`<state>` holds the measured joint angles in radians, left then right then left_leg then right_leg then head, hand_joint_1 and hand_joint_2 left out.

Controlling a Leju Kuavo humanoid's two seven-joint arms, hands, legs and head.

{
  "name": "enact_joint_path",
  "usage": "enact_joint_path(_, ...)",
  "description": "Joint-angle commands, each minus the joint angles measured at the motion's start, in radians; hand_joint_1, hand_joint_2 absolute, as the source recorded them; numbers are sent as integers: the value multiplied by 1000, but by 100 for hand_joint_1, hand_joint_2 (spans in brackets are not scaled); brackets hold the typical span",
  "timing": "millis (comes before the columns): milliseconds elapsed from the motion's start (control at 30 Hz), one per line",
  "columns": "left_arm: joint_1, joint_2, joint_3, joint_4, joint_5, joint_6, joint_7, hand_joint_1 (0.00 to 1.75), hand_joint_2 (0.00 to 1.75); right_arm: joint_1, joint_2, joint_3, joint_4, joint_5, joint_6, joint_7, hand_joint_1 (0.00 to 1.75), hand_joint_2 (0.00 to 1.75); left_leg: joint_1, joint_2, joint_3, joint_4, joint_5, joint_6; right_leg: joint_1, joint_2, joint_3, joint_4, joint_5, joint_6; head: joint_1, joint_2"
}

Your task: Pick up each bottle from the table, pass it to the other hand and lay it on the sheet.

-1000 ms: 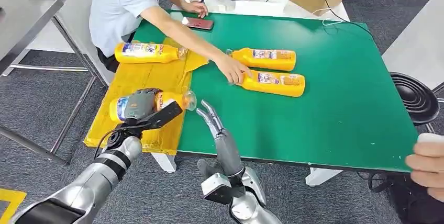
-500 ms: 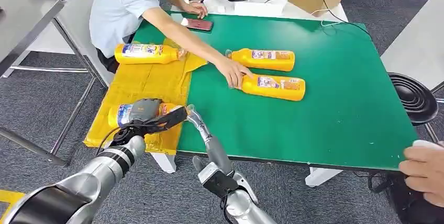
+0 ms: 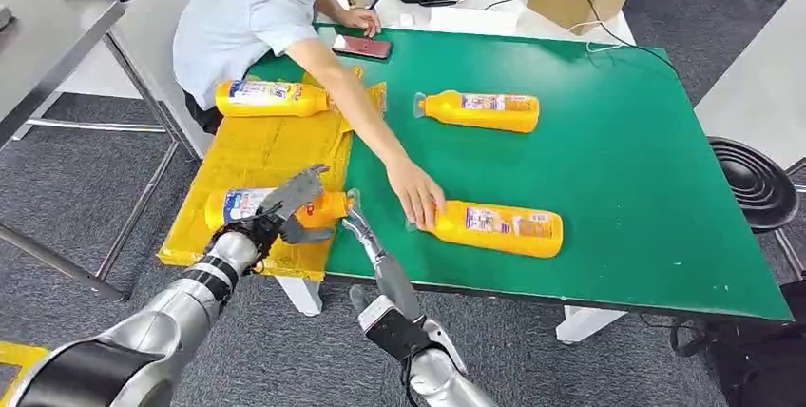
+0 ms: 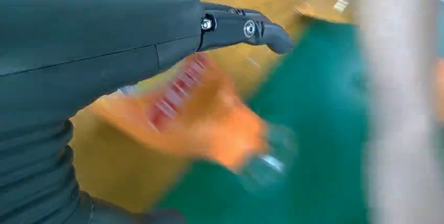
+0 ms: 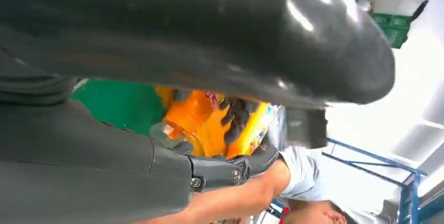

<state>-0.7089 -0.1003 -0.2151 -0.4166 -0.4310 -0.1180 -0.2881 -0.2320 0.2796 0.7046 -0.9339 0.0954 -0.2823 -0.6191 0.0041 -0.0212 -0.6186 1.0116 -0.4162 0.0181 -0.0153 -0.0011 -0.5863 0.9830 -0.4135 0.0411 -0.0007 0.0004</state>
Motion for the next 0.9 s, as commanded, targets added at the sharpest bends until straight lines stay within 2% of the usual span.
enact_joint_path(33, 117, -16, 32, -162, 107, -20, -87, 0, 175, -12, -20, -10, 92, 6, -25, -17, 0, 0, 0, 4, 4, -2, -1, -1, 0, 2, 3, -2, 0, -1, 0, 0)
enact_joint_path(67, 117, -16, 32, -162, 107, -20, -87, 0, 175, -12, -20, -10, 92, 6, -25, -17, 0, 0, 0, 4, 5, -3, -1, -1, 0, 2, 4, -3, 0, -2, 0, 0)
enact_joint_path(133, 168, -4, -29, -286, 134, 44, -122, 0, 175, -5, -24, -12, 84, 12, -25, -18, 0, 0, 0, 3, 4, -2, -1, -1, 1, 1, 2, -2, 0, -2, 0, 0)
enact_joint_path(300, 274, 6, -67, -490, 229, 107, -160, 0, 175, 3, -24, -6, 89, 32, -30, -25, 0, 0, 0, 4, 1, -1, -2, -1, 1, 2, -1, -2, -1, -1, 0, 0)
enact_joint_path(467, 274, 6, -67, -490, 229, 107, -160, 0, 175, 3, -24, -6, 89, 32, -30, -25, 0, 0, 1, 4, -1, -1, -2, -1, 2, 2, -3, -1, -2, -2, 0, 0)
enact_joint_path(533, 343, -18, -25, -612, 358, 125, -245, 0, 175, 12, -28, -5, 78, 54, -59, -54, 0, 0, 0, 3, -6, -1, -1, 0, 1, 2, -8, -1, 0, -1, 0, 0)
enact_joint_path(600, 424, -18, -24, -750, 510, 58, -210, 0, 175, 27, -45, 0, 47, 85, -91, -75, 0, 0, 0, 4, -5, -1, -2, -1, 1, 3, -7, -1, -1, -1, 0, 0)
enact_joint_path(633, 456, -22, -10, -769, 668, -59, -146, 0, 175, 36, -59, 3, 36, 114, -101, -72, 0, 175, 0, 4, -7, -1, -1, 0, 1, 3, -9, -1, 0, -1, 0, 0)
enact_joint_path(667, 483, -21, -12, -779, 694, -68, -150, 0, 175, 46, -78, 3, 23, 141, -96, -60, 0, 175, 1, 7, -4, -1, -3, -1, 1, 5, -6, -2, -1, -1, 0, 0)
enact_joint_path(700, 528, -25, -10, -792, 724, -70, -165, 0, 175, 75, -109, -15, -15, 199, -140, -60, 0, 175, 0, 6, -3, -2, -3, 0, 1, 4, -6, -3, -1, -1, 0, 0)
enact_joint_path(767, 598, -21, -3, -841, 738, -58, -201, 0, 175, 128, -164, -79, -113, 215, -147, -55, 0, 175, 0, 7, 1, -3, -4, -1, 1, 4, -1, -5, -2, -2, 0, 0)
enact_joint_path(833, 642, -3, -4, -894, 691, -6, -219, 0, 175, 177, -222, -177, -234, 268, -186, -25, 0, 175, 0, 5, 0, -3, -4, -1, 1, 3, -2, -5, -3, -1, 0, 0)
enact_joint_path(867, 652, -2, 14, -907, 626, 78, -238, 0, 175, 188, -242, -233, -259, 327, -218, 18, 0, 175, 0, 4, -4, -2, -3, -1, 0, 2, -6, -3, -2, -1, 0, 0)
enact_joint_path(900, 657, -3, 24, -912, 625, 78, -238, 0, 175, 195, -251, -273, -275, 334, -191, 14, 0, 175, 0, 4, -2, -2, -5, 0, 1, 2, -3, -4, -3, -1, 0, 0)
